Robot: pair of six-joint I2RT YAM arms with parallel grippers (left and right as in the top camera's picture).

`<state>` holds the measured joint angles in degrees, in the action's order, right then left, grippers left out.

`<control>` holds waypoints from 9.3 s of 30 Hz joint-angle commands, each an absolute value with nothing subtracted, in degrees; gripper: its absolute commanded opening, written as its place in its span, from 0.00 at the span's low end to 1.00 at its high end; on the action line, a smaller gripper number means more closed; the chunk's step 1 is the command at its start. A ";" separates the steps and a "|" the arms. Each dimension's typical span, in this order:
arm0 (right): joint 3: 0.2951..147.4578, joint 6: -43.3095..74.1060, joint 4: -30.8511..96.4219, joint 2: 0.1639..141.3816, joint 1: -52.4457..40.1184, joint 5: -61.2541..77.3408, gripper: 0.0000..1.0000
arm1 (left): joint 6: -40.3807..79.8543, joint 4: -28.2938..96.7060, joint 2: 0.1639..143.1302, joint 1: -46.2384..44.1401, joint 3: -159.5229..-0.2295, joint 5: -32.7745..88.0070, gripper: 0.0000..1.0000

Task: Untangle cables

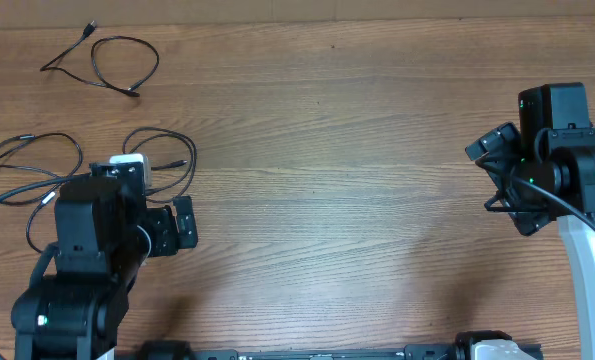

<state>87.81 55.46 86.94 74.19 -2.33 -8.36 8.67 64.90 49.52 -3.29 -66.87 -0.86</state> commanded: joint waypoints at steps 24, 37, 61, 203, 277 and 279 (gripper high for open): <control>89.10 55.42 86.67 73.73 -2.13 -8.97 1.00 | 9.23 64.88 64.90 -3.40 -66.46 -0.99 1.00; 87.79 54.96 87.44 73.06 -2.24 -15.16 1.00 | 9.23 64.51 76.34 -3.40 -66.46 -0.97 1.00; 85.67 55.86 84.09 62.46 -2.22 -10.85 1.00 | 9.23 54.57 90.43 -3.40 -66.61 0.16 0.99; 7.27 46.96 15.20 0.27 -1.32 -17.56 1.00 | 13.52 68.79 19.75 -5.74 -66.63 1.04 1.00; 0.38 -0.51 4.73 0.14 -1.28 -0.58 1.00 | 13.34 82.85 19.75 -5.74 -66.63 1.08 0.99; 0.38 -0.51 4.73 0.14 -1.26 -0.51 1.00 | 13.34 82.85 19.75 -5.74 -66.63 1.08 1.00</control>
